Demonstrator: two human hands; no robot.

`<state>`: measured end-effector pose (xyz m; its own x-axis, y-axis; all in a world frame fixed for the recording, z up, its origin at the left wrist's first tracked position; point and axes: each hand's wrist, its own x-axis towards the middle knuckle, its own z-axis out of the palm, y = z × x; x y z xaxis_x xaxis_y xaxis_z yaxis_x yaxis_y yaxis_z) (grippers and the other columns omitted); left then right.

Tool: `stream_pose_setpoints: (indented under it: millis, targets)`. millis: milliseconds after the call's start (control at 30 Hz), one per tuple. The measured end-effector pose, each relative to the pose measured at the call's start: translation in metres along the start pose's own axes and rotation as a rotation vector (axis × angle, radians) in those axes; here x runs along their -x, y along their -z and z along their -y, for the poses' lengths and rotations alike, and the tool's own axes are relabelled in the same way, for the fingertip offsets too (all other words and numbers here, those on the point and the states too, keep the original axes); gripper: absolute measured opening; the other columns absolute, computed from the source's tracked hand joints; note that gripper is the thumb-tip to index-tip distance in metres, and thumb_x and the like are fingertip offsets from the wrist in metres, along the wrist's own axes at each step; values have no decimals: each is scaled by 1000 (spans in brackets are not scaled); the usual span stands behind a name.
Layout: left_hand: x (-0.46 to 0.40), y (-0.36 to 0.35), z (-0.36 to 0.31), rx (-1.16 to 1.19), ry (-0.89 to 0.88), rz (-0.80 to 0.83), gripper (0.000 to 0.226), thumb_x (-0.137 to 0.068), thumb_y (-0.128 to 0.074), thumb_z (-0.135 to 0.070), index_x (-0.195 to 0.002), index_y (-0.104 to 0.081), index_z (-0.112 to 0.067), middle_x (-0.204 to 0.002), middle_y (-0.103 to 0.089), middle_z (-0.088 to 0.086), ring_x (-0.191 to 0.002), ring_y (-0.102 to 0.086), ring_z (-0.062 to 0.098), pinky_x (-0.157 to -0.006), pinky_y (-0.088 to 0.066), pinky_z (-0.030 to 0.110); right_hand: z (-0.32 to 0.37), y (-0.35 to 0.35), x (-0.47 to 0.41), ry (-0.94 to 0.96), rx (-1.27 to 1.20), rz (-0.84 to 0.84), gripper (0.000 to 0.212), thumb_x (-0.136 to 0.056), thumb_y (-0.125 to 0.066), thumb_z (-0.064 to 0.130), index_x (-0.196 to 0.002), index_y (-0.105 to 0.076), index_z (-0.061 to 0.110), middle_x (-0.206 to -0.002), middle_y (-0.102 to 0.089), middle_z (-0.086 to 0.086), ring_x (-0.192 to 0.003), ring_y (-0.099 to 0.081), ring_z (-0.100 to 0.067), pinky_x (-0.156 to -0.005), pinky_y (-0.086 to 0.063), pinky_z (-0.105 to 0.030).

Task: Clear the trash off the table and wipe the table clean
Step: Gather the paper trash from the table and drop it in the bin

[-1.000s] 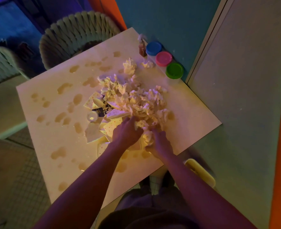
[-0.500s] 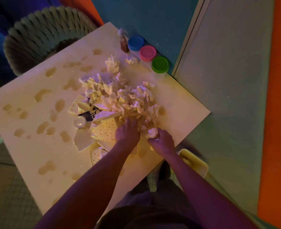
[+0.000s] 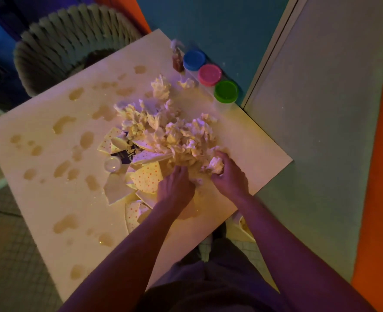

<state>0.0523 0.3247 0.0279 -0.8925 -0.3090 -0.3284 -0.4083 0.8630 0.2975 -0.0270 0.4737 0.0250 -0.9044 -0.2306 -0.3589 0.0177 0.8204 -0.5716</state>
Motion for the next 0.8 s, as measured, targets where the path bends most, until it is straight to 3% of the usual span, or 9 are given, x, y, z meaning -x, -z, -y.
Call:
stream_pose_setpoints:
  millis: [167,333,500,633,733,800]
  targets:
    - [17,6,3,126,63,-48,19,-92,-51,-33,-105,-45,-20,-108,-68,11,-91,-65,40,-69,-49,41,0,-6,-10,148,170,137,73,-81,-63,20,-142,-35,51,-133,-39,4,-104,-63,-28,-77,-50,-36]
    - [27,5,6,317,150,-91,40,-94,-52,-22,-131,-57,-37,-118,-69,7,-104,-64,36,-77,-49,40,-3,-19,-20,230,249,230,69,-78,-69,19,-138,-44,39,-134,-38,-2,-104,-63,-34,-80,-53,-41]
    - [22,3,7,368,323,-132,24,-94,-48,-22,-99,-72,-25,-98,-68,8,-97,-61,33,-73,-43,38,1,-18,-33,241,255,215,45,-80,-72,27,-121,-56,27,-128,-40,-6,-100,-63,-36,-77,-51,-40]
    - [22,6,0,414,439,-140,37,-89,-31,-42,-71,-54,-21,-84,-62,12,-88,-59,36,-69,-41,40,-2,-10,-44,198,137,274,52,-79,-75,33,-126,-56,23,-136,-39,-6,-111,-59,-35,-86,-48,-38]
    - [19,4,-7,345,481,-110,56,-89,-26,-68,-69,-53,-24,-87,-61,13,-83,-58,35,-70,-44,41,-5,-3,-49,179,52,281,56,-76,-78,35,-126,-57,20,-134,-41,-5,-112,-59,-34,-90,-47,-37]
    - [13,0,-13,284,513,-93,54,-91,-35,-69,-75,-60,-23,-93,-60,10,-85,-60,34,-72,-48,40,-8,3,-52,143,10,287,64,-75,-81,40,-130,-56,18,-133,-42,-6,-114,-59,-33,-94,-46,-37]
